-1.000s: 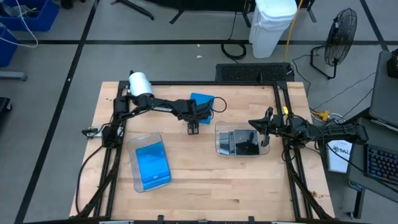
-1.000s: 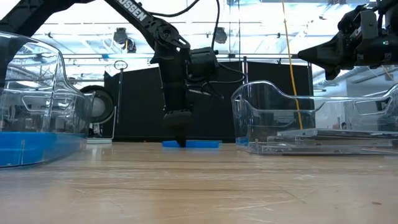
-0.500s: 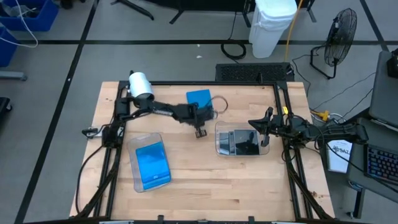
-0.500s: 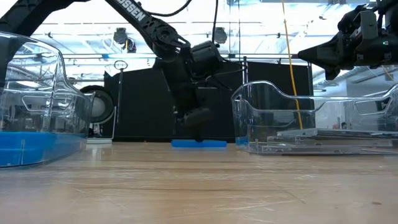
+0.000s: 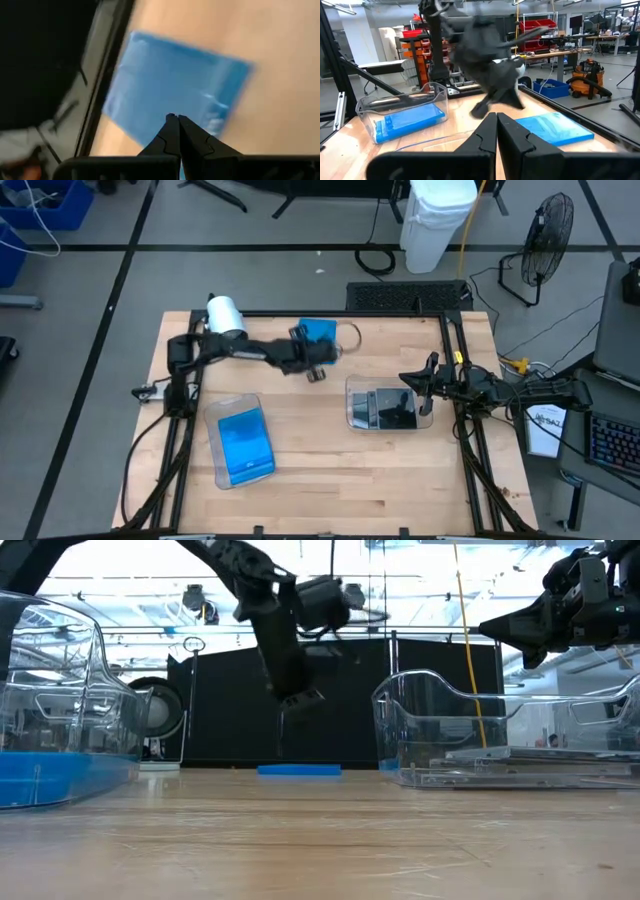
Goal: Pick & place jewel cases by type
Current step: Put the blue CD case into the left transparent bin
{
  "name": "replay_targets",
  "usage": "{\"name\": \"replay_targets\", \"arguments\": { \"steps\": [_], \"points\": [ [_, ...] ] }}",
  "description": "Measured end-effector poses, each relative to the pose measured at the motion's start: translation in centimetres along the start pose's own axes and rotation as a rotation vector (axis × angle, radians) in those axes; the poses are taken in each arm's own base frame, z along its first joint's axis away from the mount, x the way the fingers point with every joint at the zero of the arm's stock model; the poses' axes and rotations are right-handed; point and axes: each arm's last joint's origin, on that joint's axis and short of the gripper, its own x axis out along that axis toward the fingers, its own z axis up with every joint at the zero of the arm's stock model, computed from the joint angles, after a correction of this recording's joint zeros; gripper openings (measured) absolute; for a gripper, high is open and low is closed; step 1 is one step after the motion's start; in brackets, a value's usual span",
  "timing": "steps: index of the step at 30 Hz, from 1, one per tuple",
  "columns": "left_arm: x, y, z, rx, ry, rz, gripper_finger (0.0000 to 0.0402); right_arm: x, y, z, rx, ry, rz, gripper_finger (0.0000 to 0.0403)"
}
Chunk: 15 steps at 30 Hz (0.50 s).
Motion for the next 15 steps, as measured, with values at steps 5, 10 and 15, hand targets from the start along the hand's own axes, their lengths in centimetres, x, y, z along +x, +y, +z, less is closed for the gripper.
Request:
{"name": "replay_targets", "arguments": {
  "steps": [5, 10, 15],
  "points": [
    [0.8, 4.2, 0.3, -0.152, -0.034, -0.014, 0.0001, 0.0, 0.0, 0.0, 0.000, 0.000, 0.000, 0.0004],
    [5.7, 7.1, -1.6, -0.403, 0.071, -0.211, 0.0001, 0.0, 0.0, 0.0, 0.000, 0.000, 0.000, 0.0004],
    [8.5, 5.9, -2.4, -0.575, 0.150, -0.425, 0.0001, 0.0, 0.0, 0.0, 0.000, 0.000, -0.001, 0.0004]
  ]
}}
